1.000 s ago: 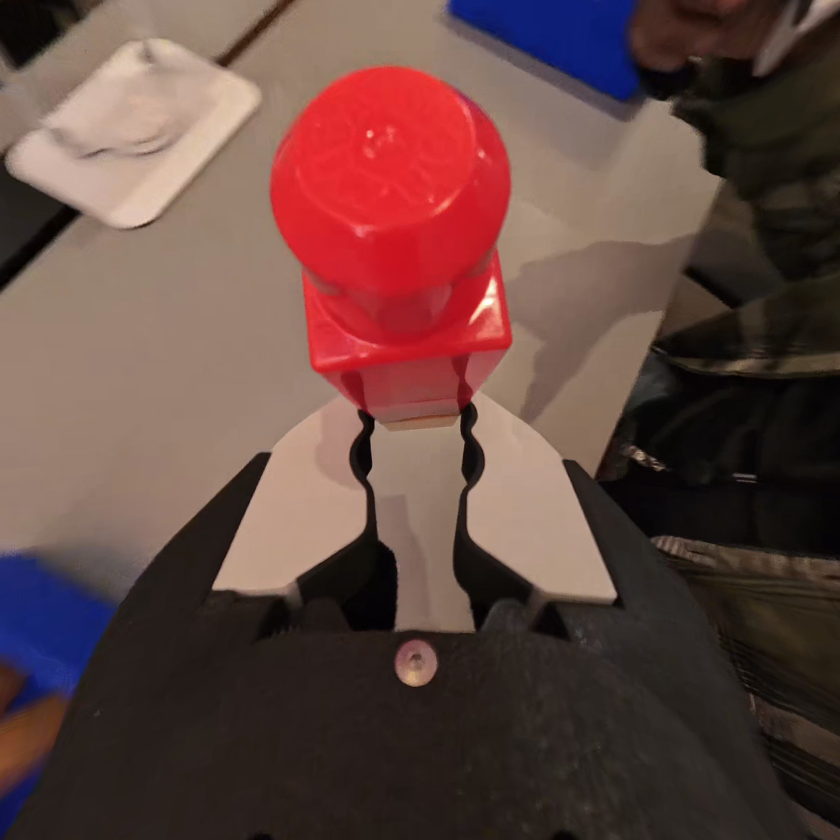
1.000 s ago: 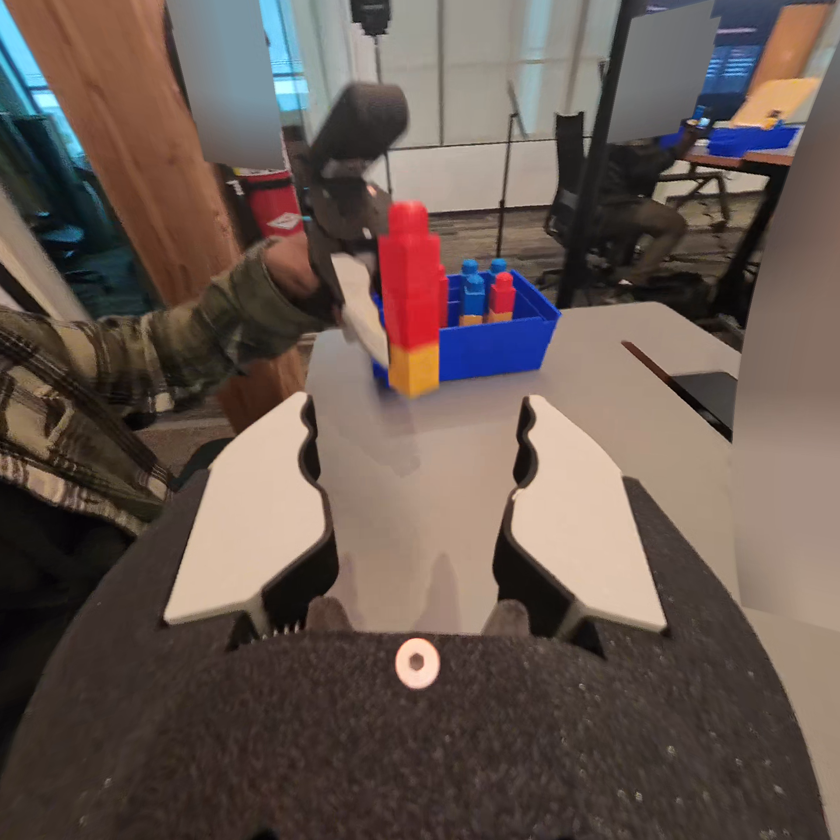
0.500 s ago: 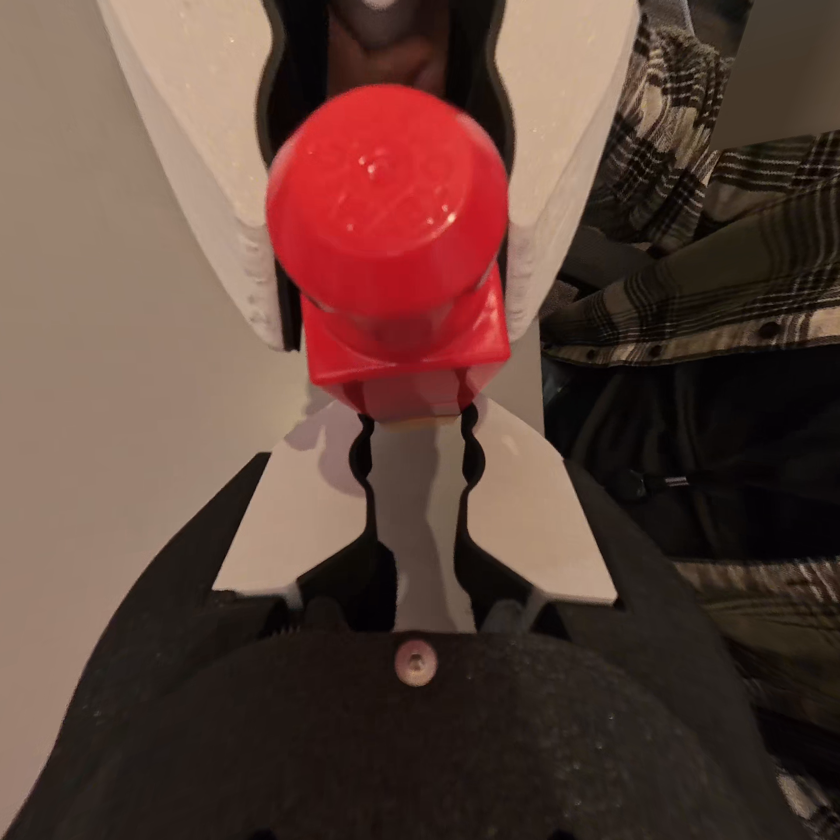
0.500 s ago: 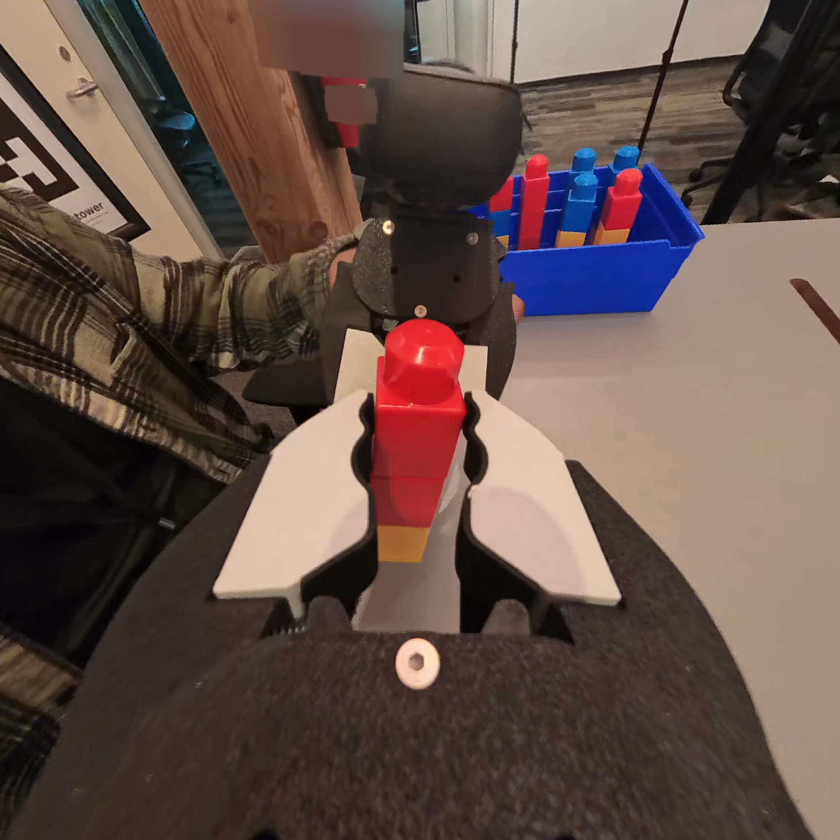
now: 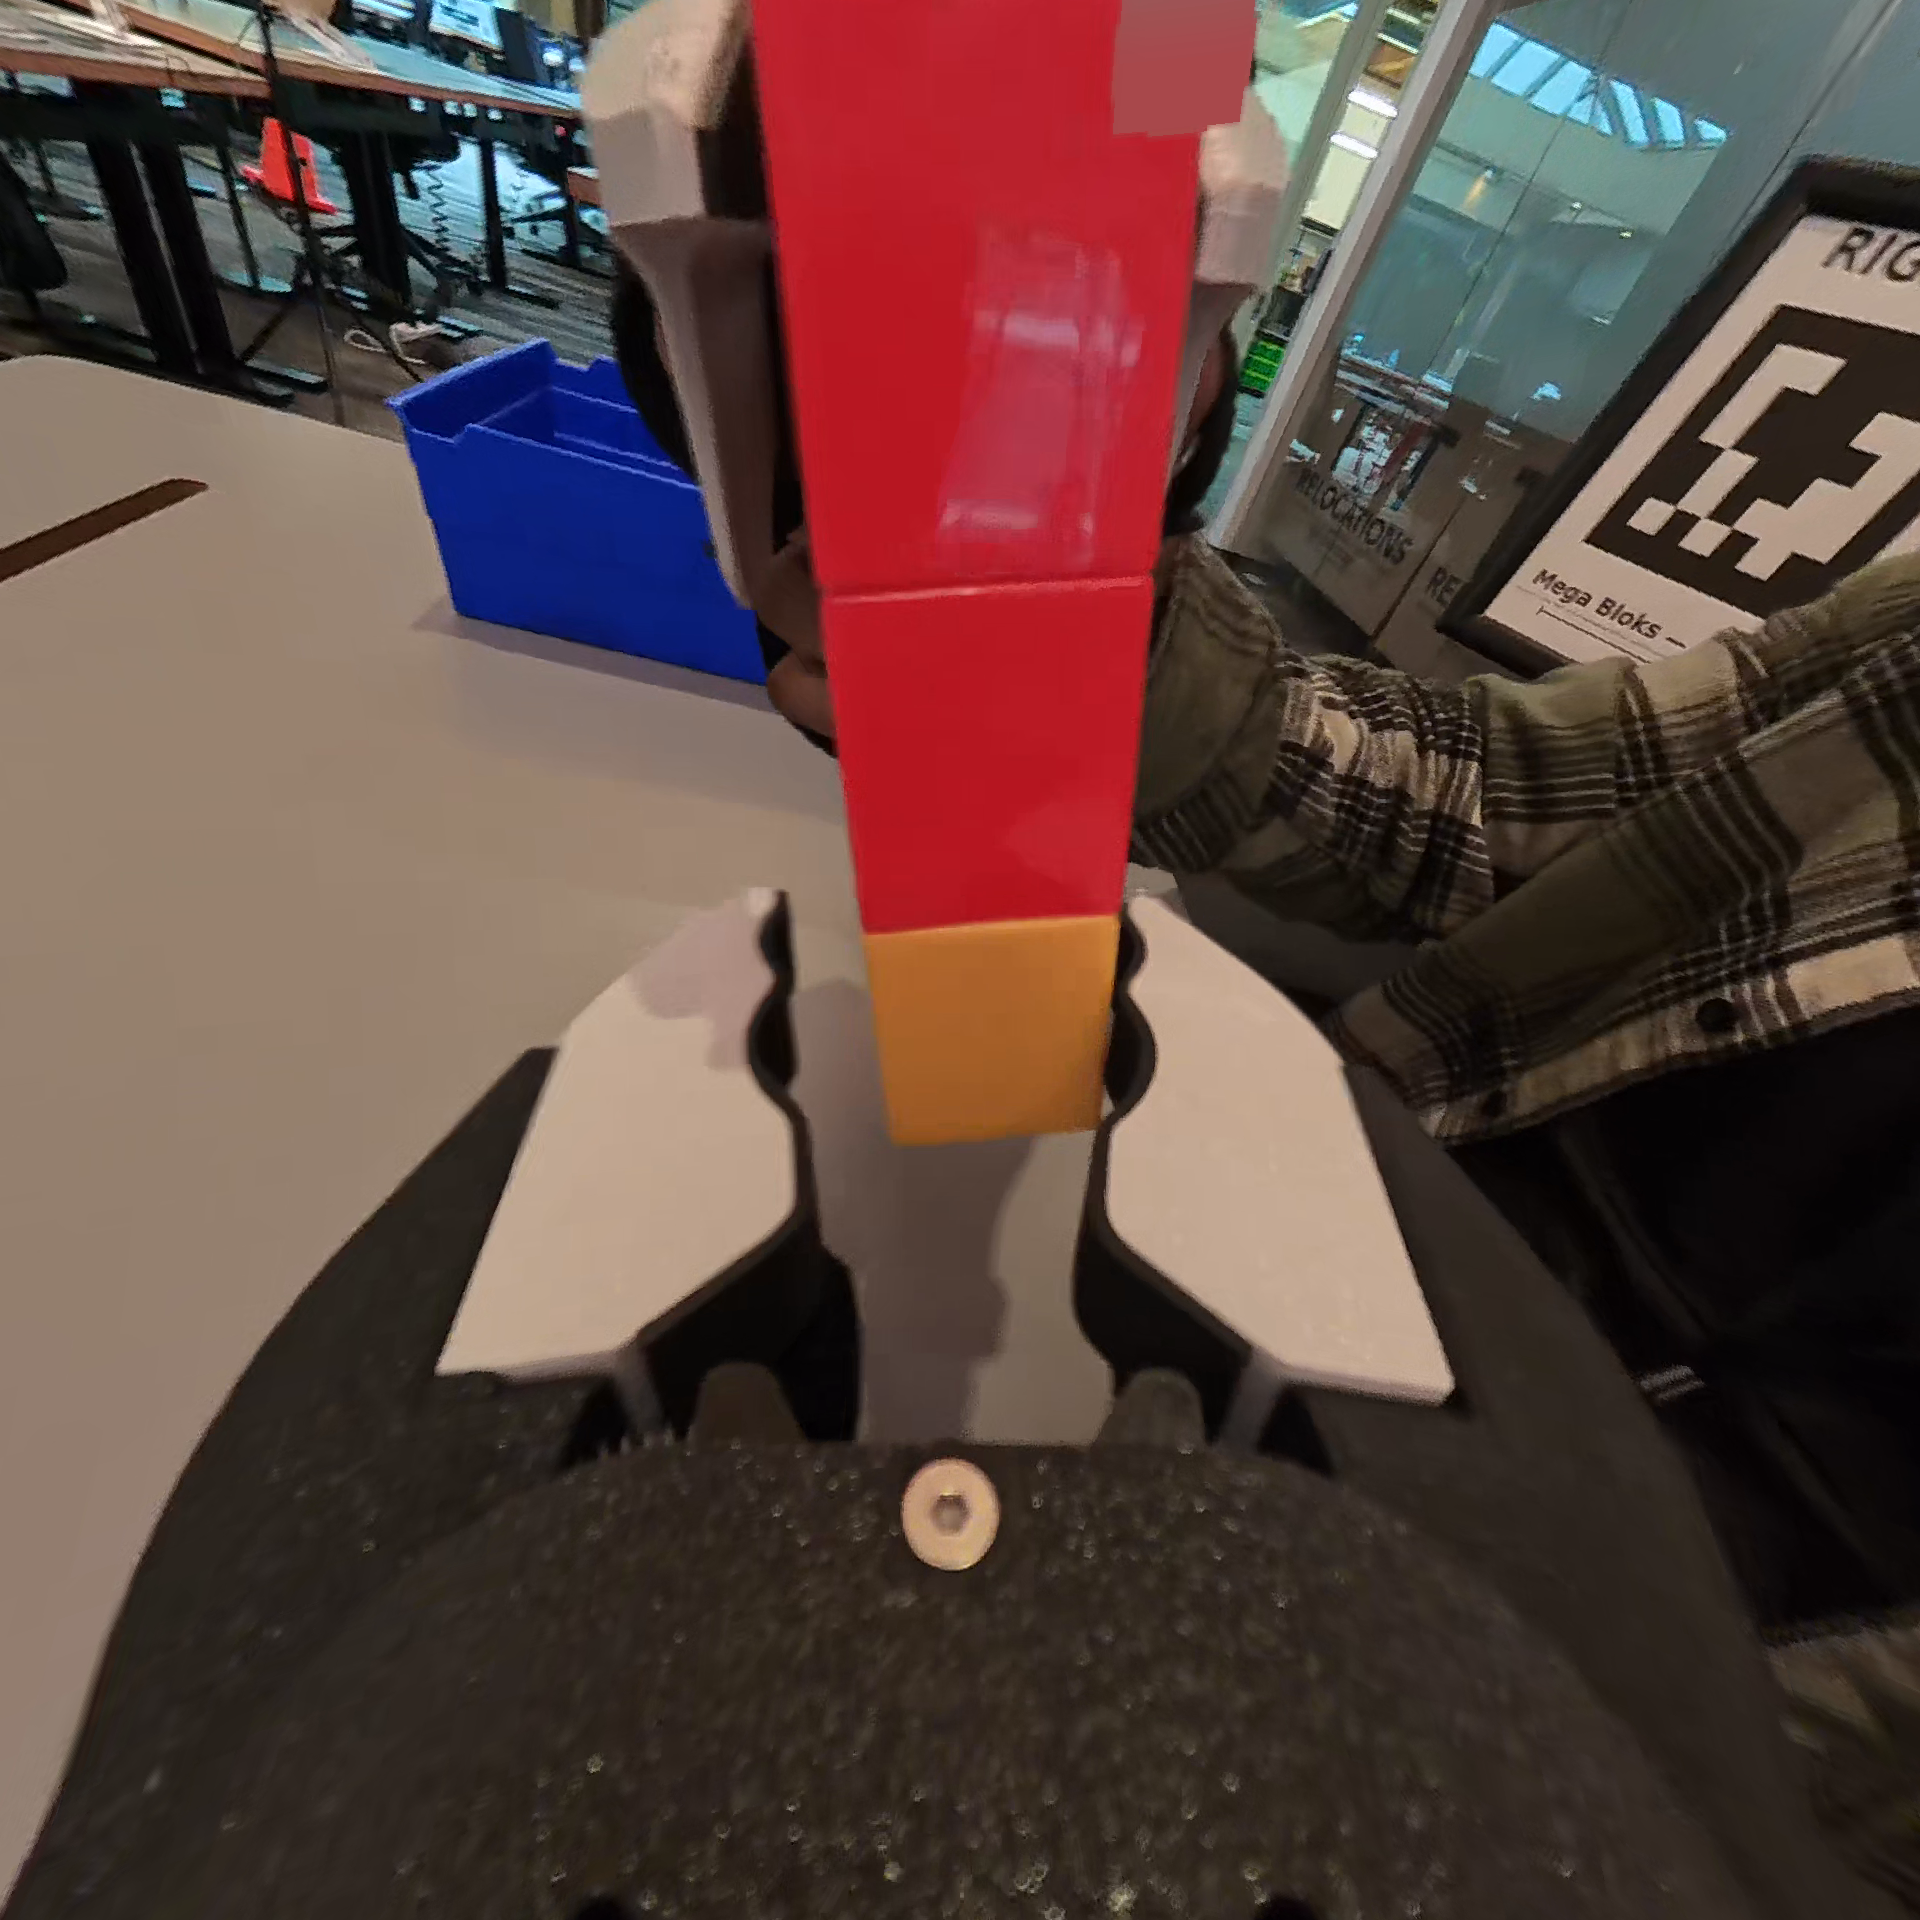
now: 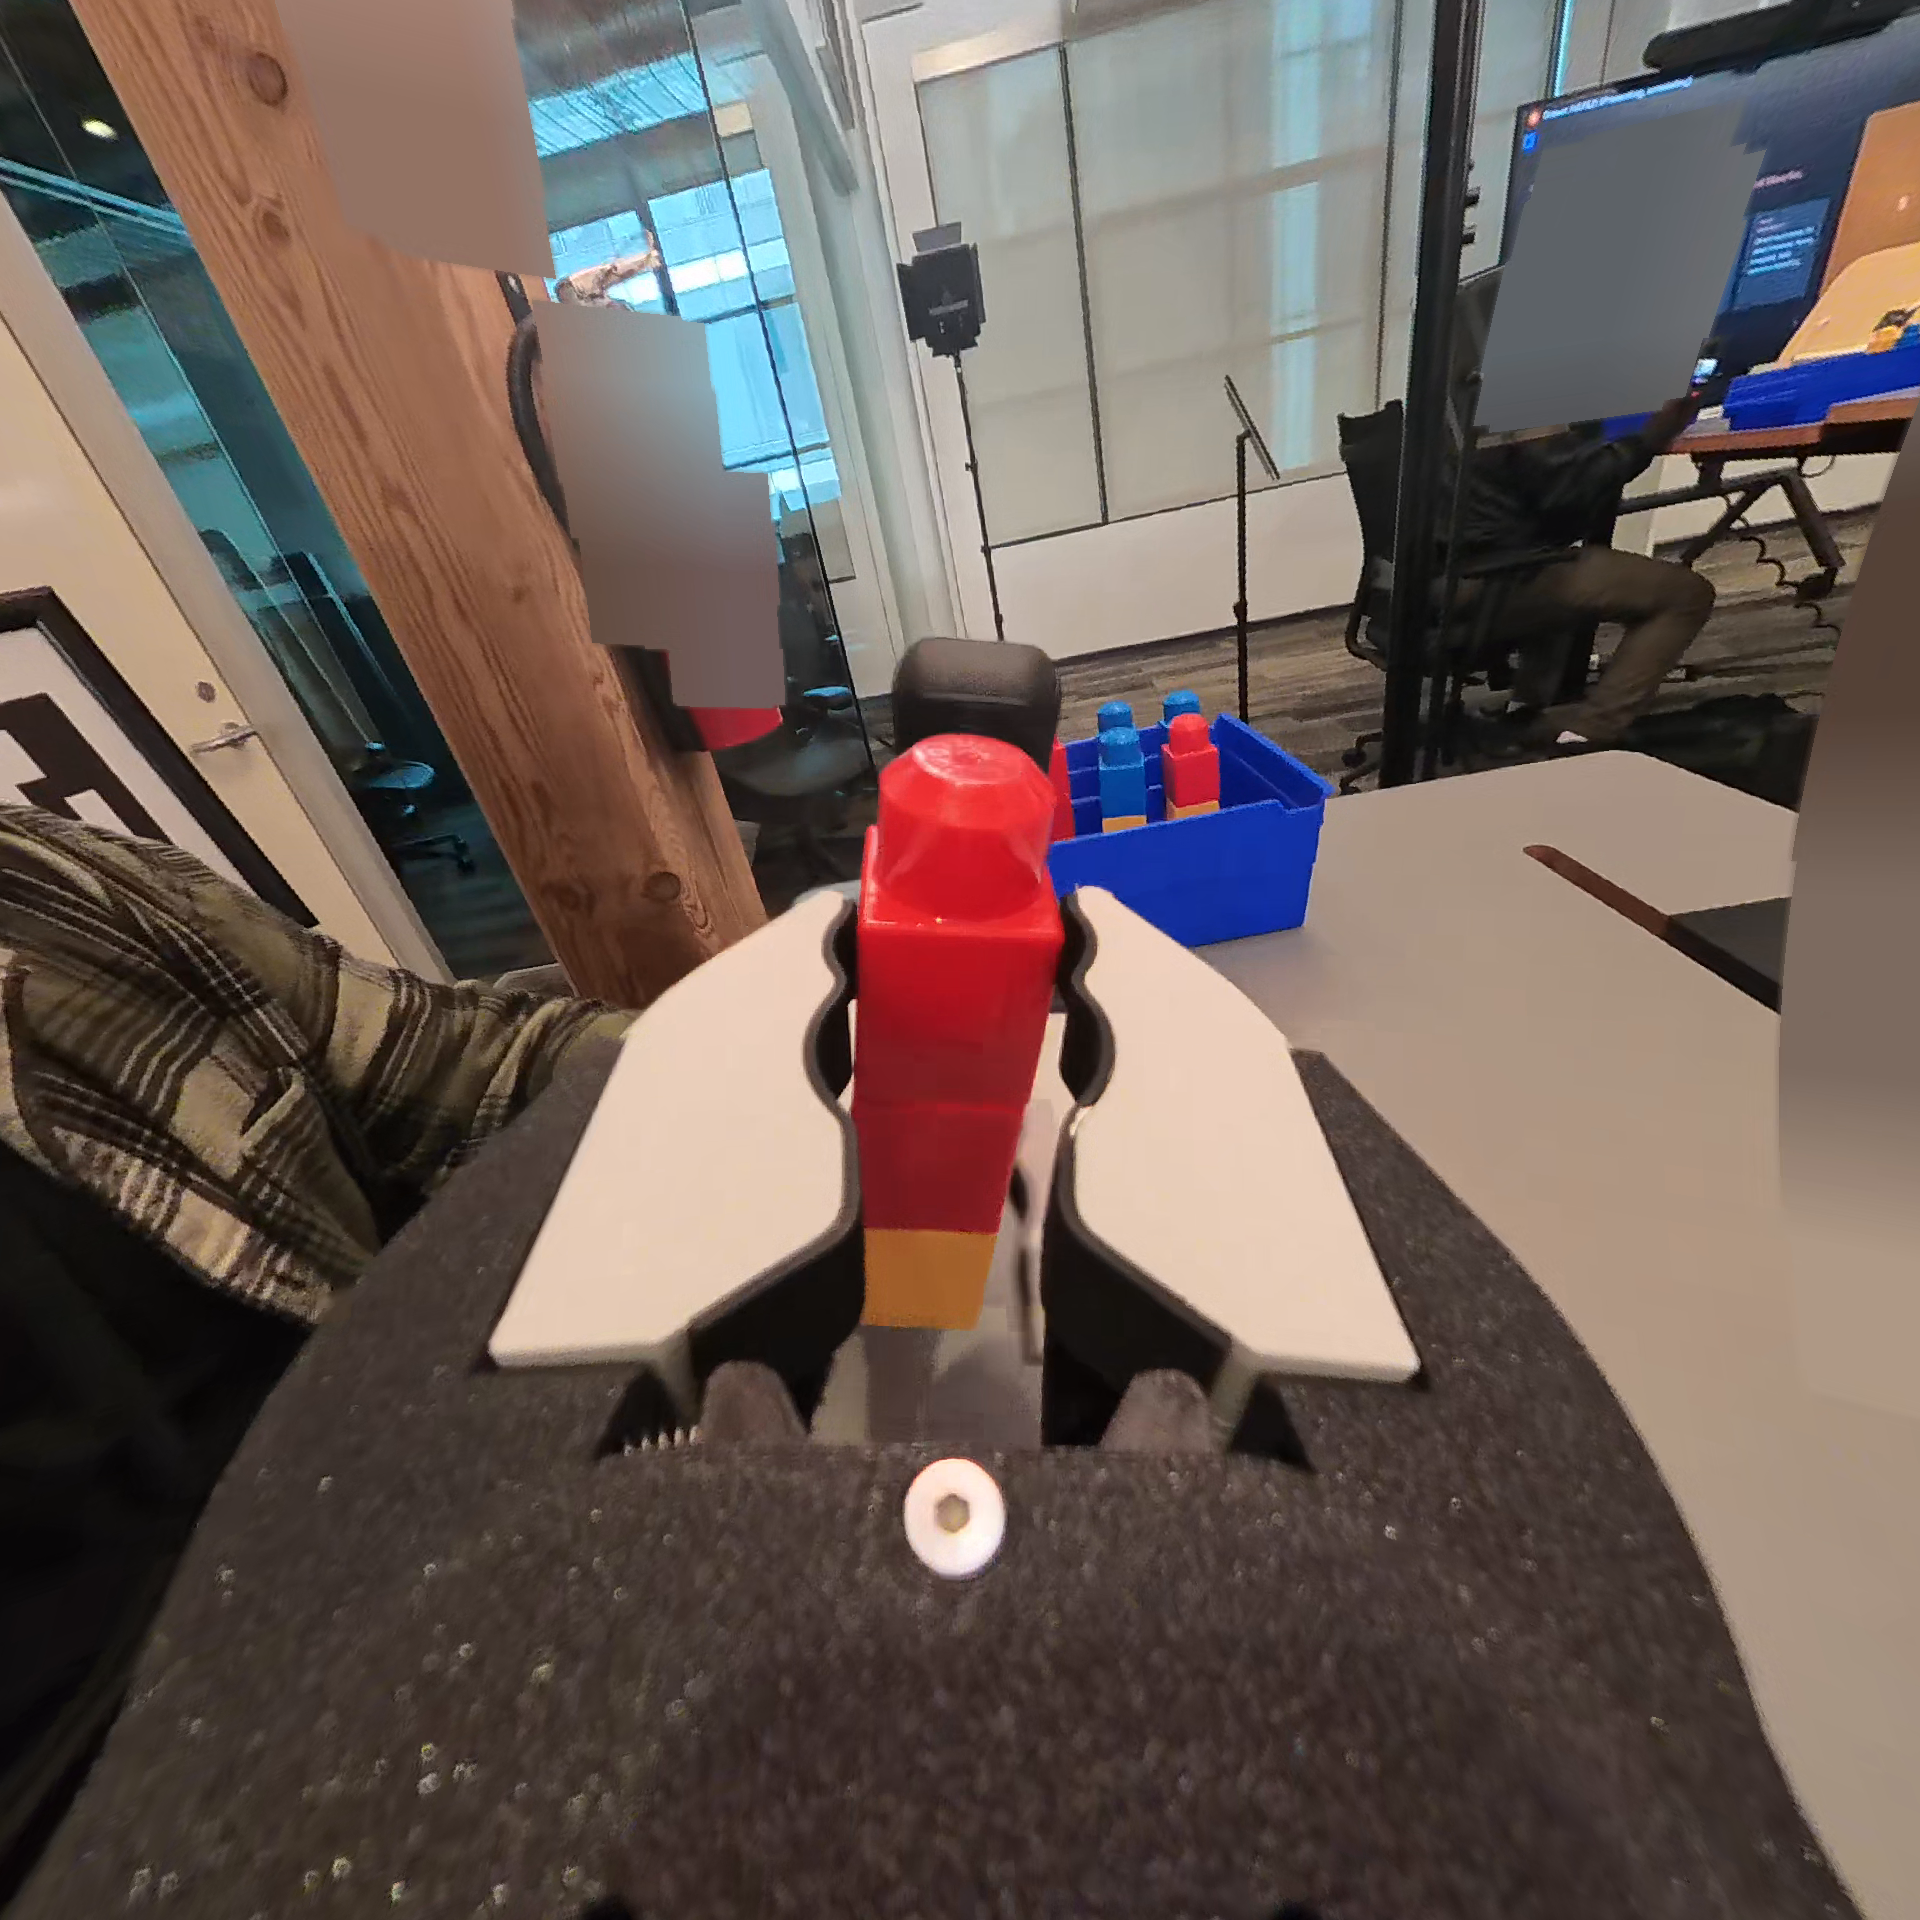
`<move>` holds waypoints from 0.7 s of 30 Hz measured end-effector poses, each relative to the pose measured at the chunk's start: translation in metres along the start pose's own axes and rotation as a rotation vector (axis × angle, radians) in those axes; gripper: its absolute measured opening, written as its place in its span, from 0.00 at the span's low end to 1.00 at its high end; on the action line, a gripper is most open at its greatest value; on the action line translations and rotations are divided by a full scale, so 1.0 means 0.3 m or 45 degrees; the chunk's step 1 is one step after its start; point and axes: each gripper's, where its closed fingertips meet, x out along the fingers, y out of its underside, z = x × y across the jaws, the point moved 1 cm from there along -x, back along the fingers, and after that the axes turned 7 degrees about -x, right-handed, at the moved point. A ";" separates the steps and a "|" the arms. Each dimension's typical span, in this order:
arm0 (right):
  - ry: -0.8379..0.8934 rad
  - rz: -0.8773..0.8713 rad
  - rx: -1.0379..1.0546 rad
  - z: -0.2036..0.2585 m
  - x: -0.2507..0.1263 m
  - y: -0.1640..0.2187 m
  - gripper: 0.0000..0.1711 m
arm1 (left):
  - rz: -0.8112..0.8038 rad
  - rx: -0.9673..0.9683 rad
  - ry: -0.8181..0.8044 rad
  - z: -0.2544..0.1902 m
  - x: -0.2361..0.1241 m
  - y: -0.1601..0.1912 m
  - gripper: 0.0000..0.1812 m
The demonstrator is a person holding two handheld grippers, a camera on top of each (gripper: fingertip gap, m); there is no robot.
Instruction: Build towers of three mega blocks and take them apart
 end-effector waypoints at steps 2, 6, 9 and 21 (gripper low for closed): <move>-0.003 0.024 -0.006 -0.005 -0.004 0.013 0.21 | -0.008 0.035 0.006 0.003 0.007 0.008 0.23; -0.045 0.149 -0.020 -0.011 -0.011 0.038 0.28 | -0.028 0.080 -0.041 0.034 0.007 0.028 0.22; -0.052 0.245 -0.034 -0.028 -0.009 0.037 0.45 | -0.043 0.078 -0.046 0.043 0.003 0.032 0.22; -0.160 0.335 -0.042 -0.006 0.044 -0.023 0.21 | -0.025 0.114 -0.118 0.063 0.023 0.061 0.22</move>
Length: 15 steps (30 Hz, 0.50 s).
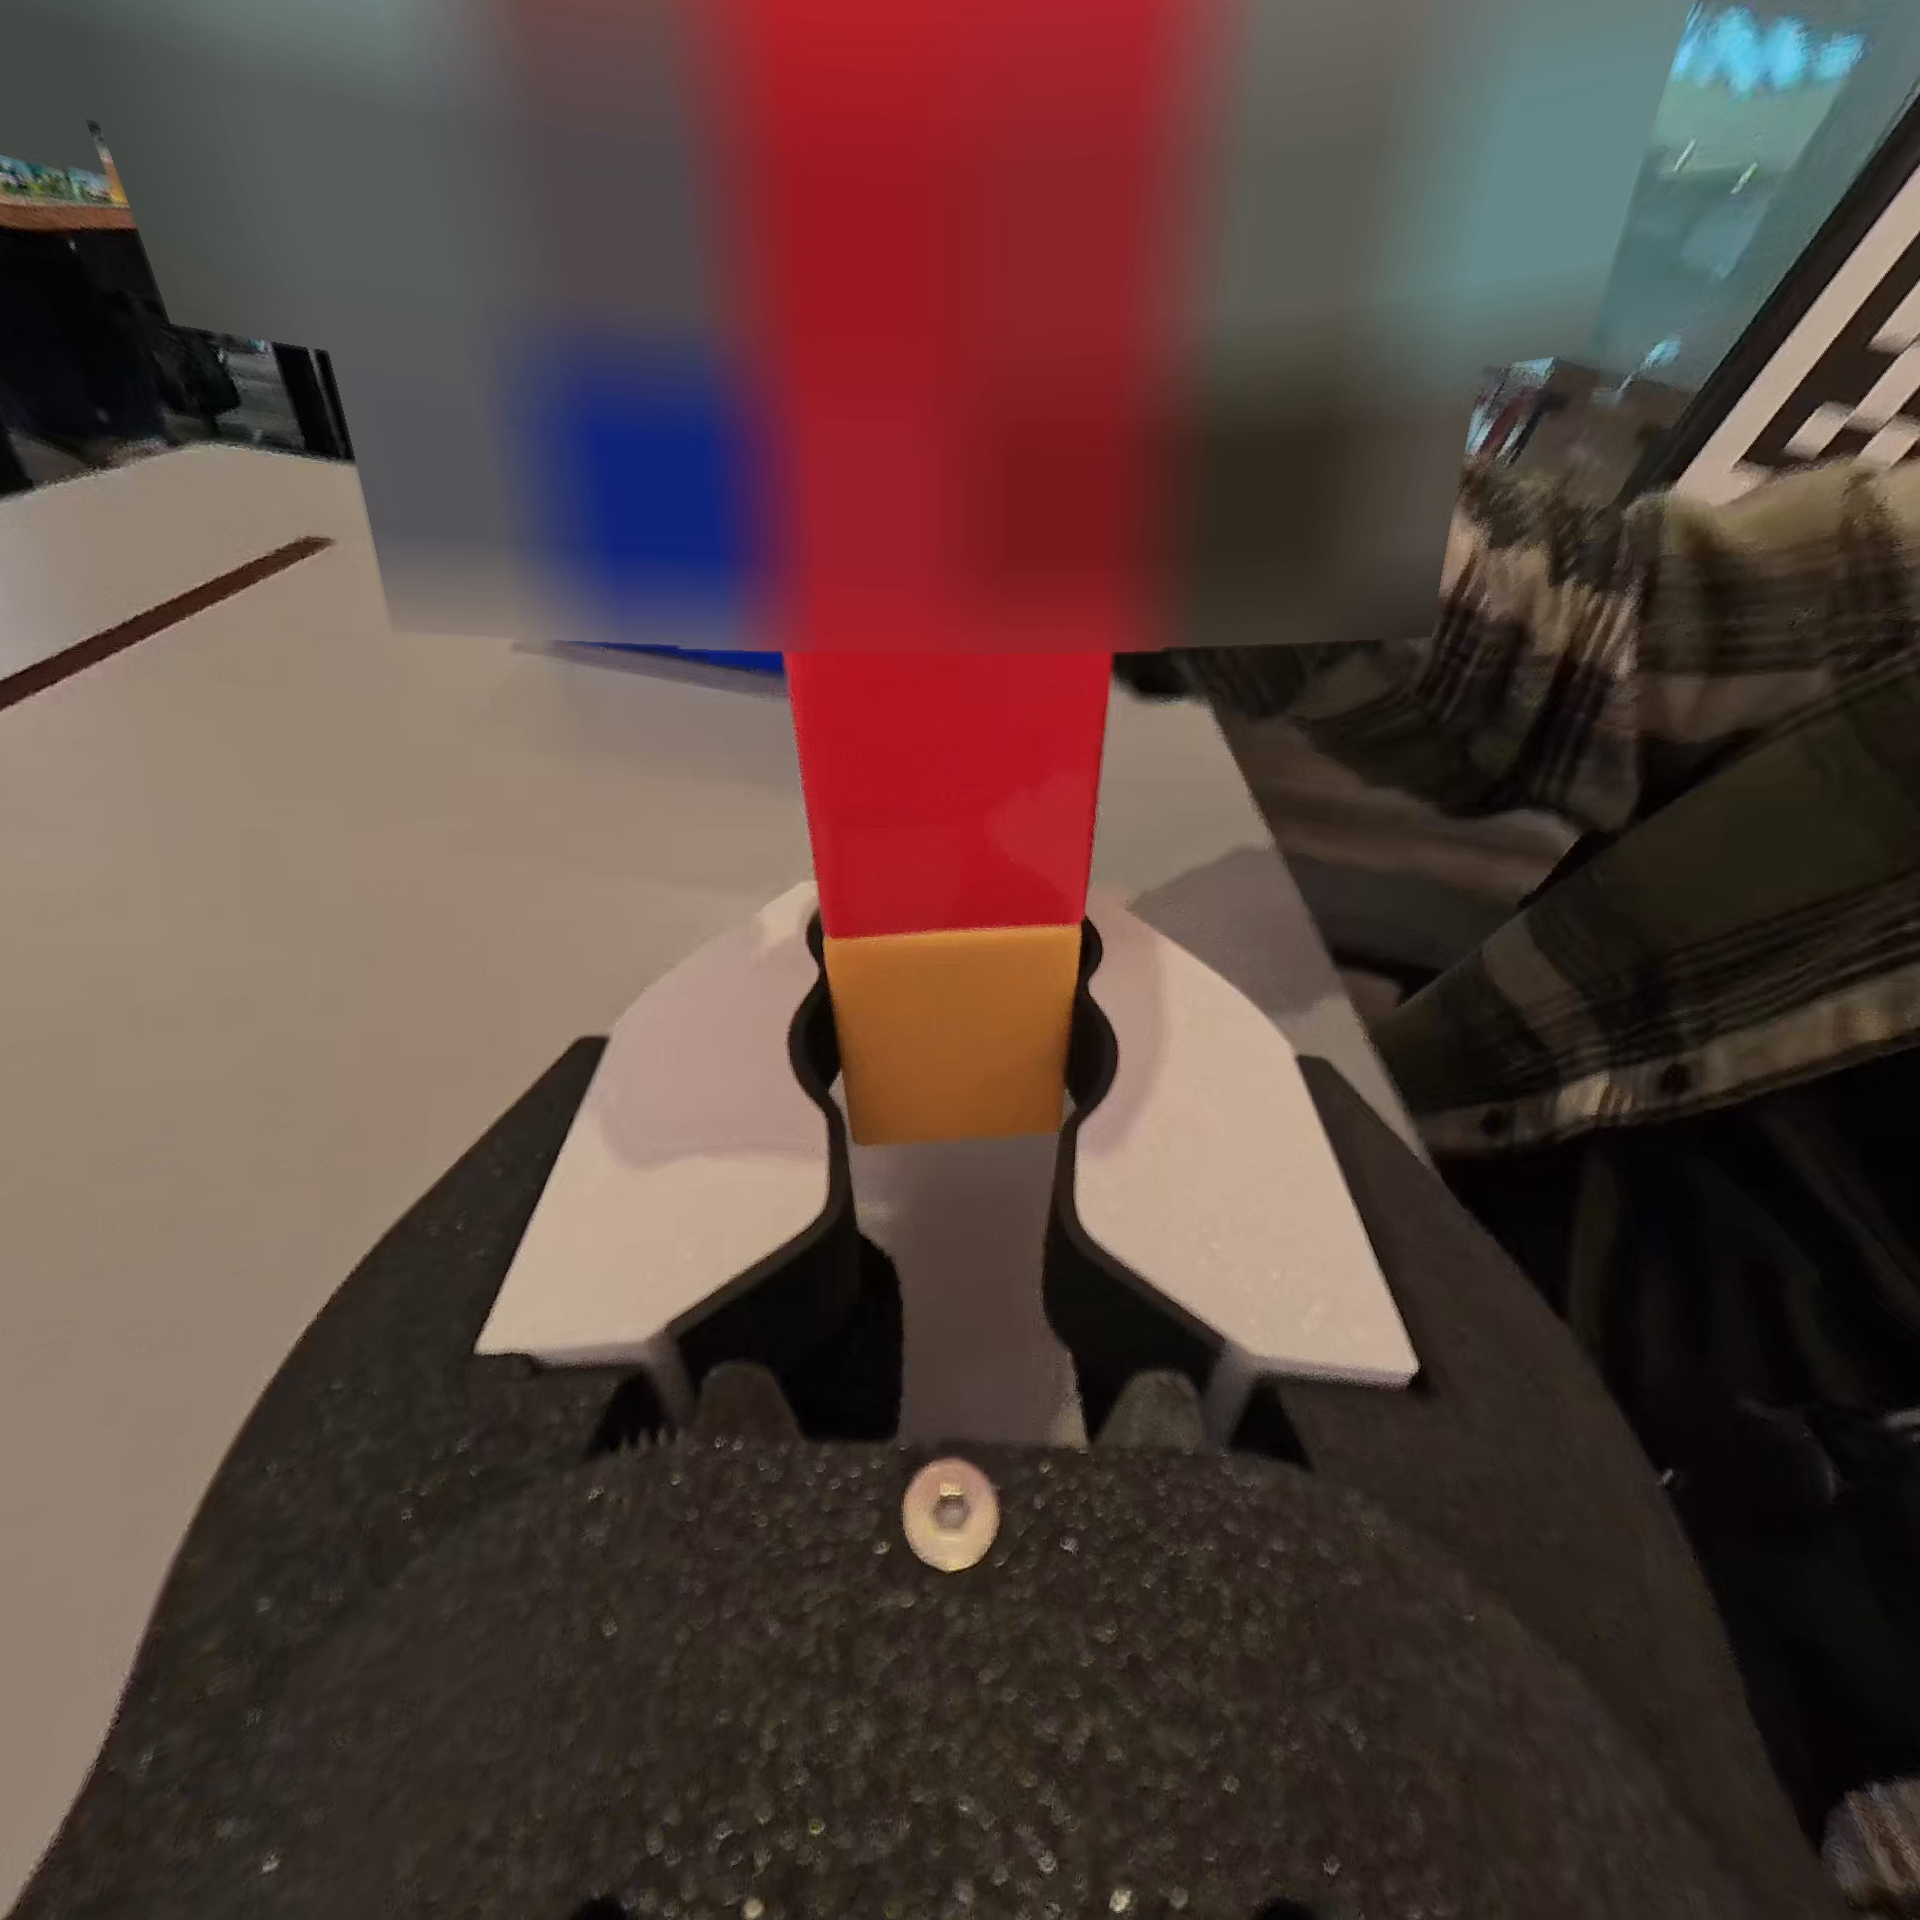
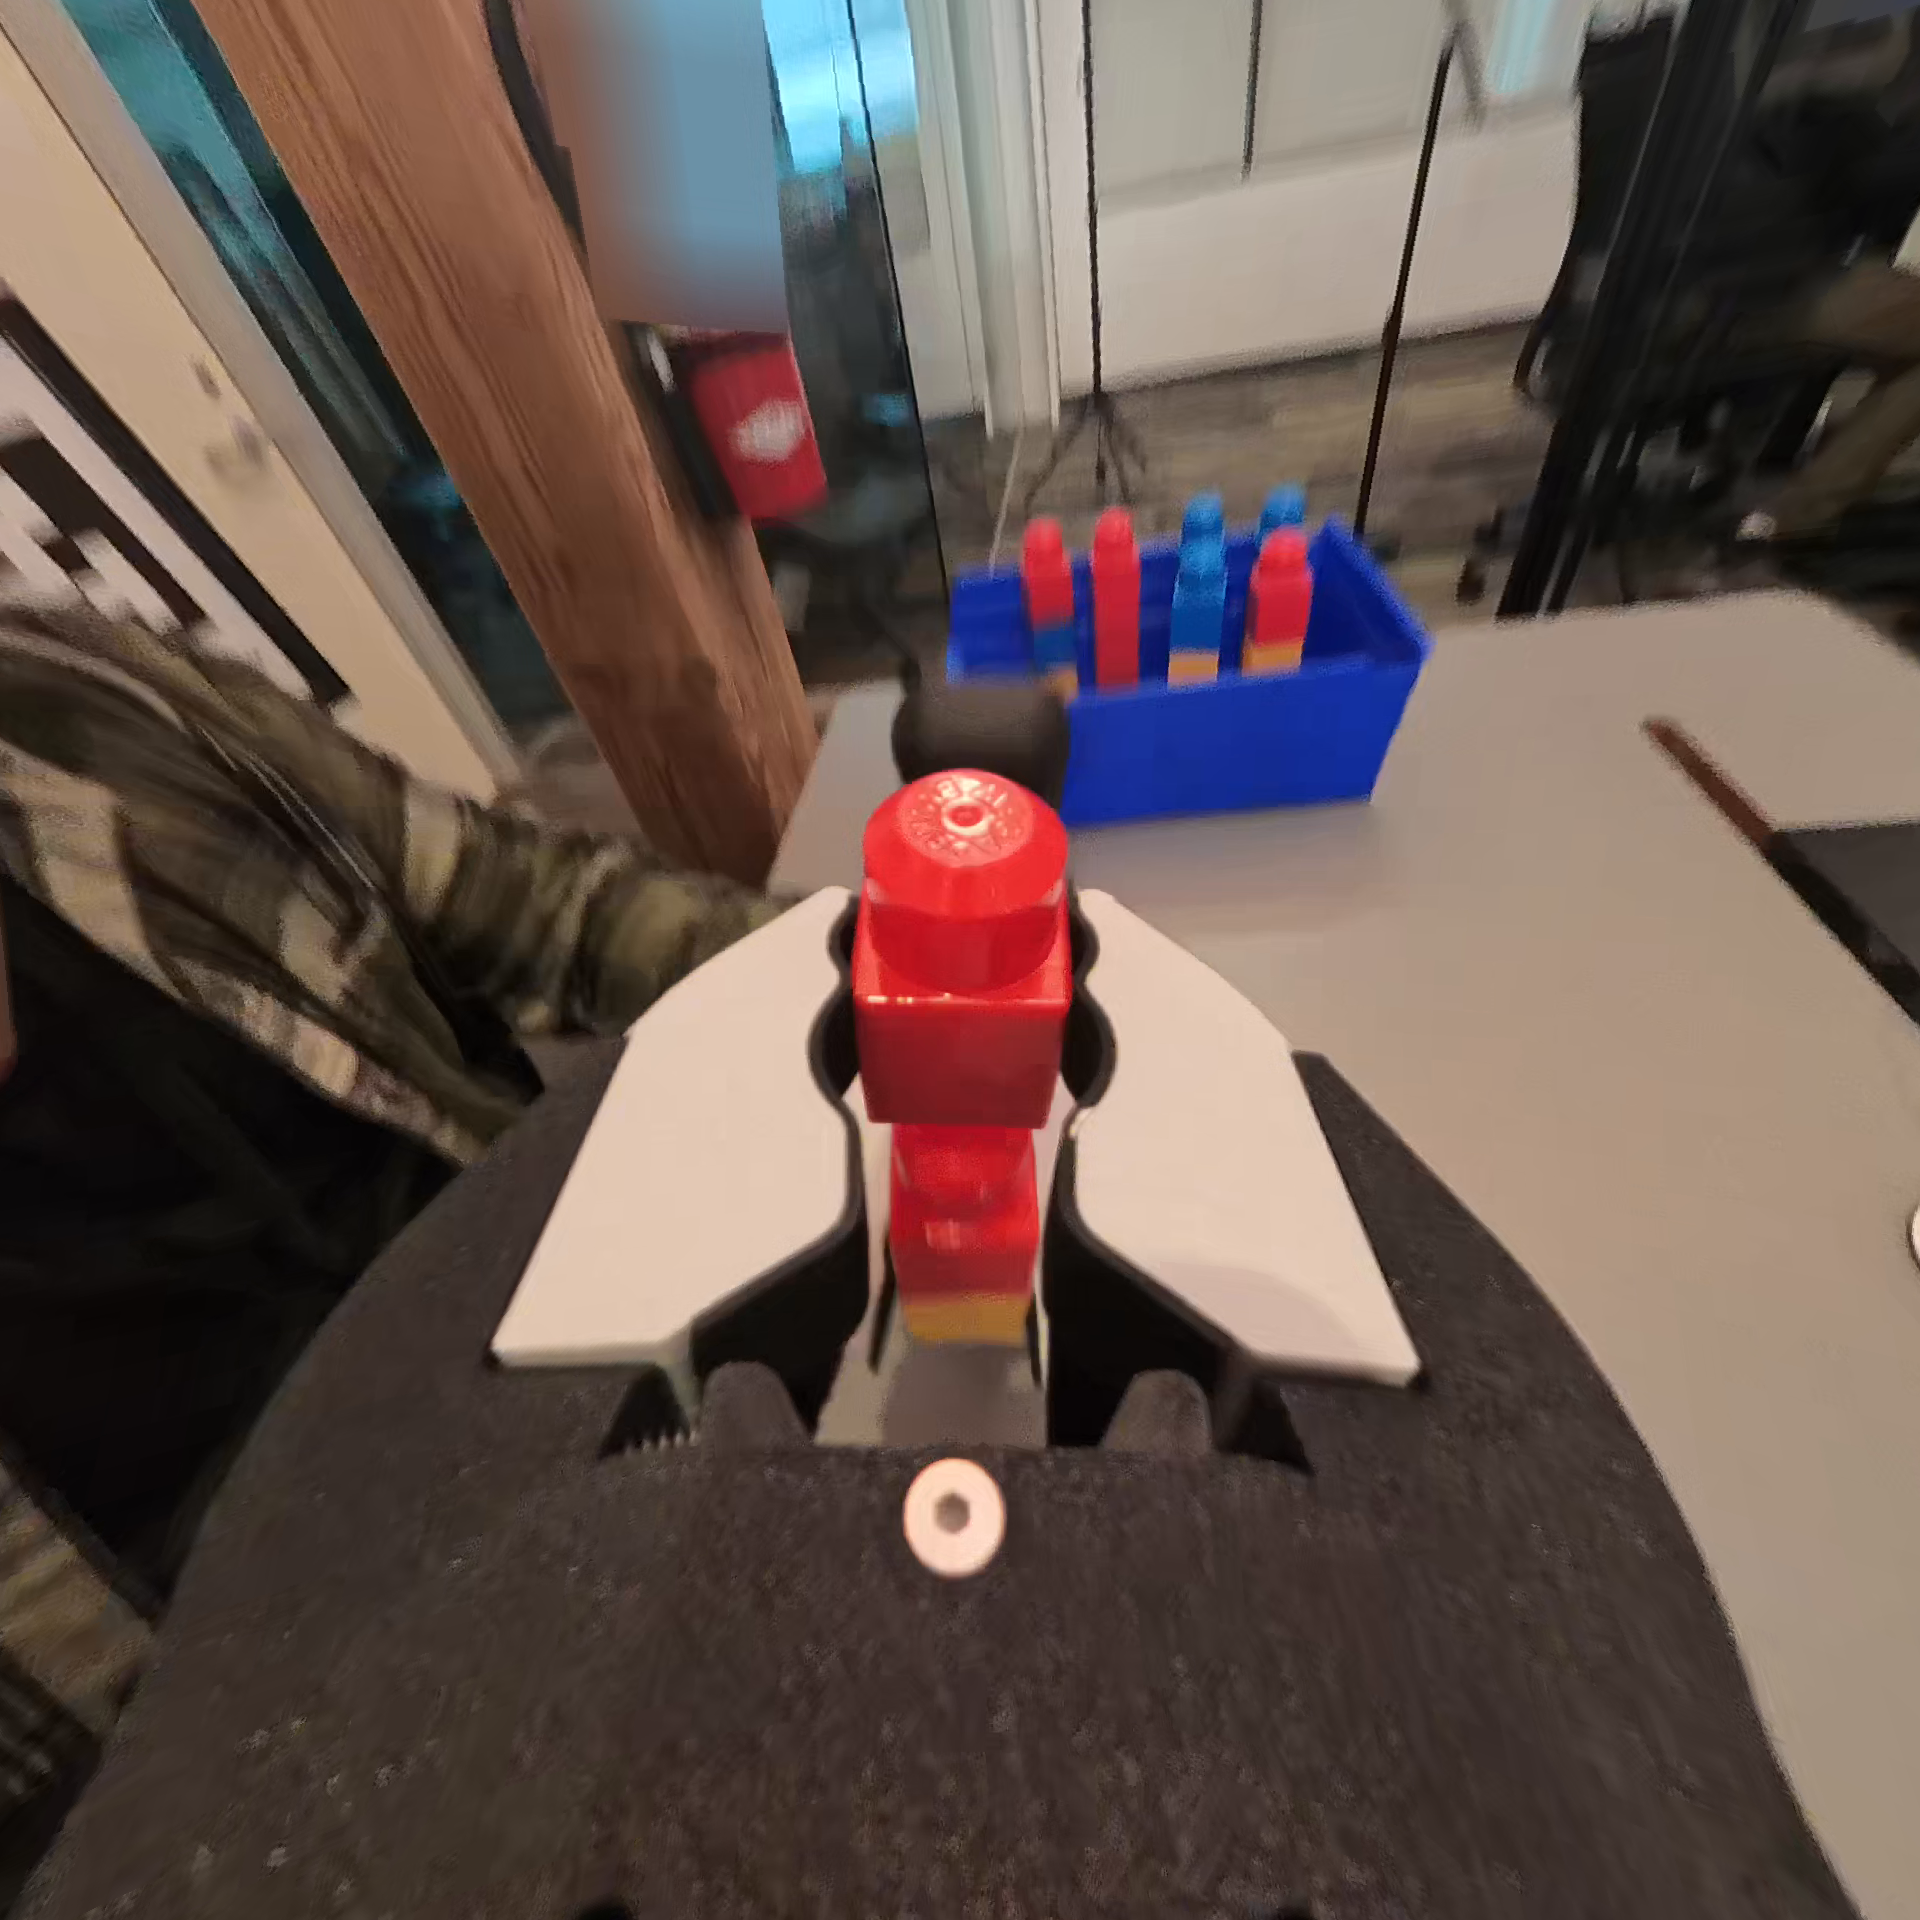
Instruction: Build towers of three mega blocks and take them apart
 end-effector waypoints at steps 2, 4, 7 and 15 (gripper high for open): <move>0.047 -0.091 -0.003 -0.016 -0.058 -0.072 0.21 | -0.021 0.007 -0.010 -0.003 0.008 0.007 0.22; 0.106 -0.108 -0.052 -0.020 -0.103 -0.111 0.21 | -0.106 0.002 0.023 -0.019 -0.008 -0.037 0.22; 0.202 -0.140 -0.059 -0.018 -0.205 -0.162 0.21 | -0.125 0.037 0.007 -0.019 -0.023 -0.051 0.22; 1.051 0.245 0.202 -0.100 -1.005 0.104 0.21 | -0.088 0.116 0.020 -0.059 -0.007 -0.036 0.22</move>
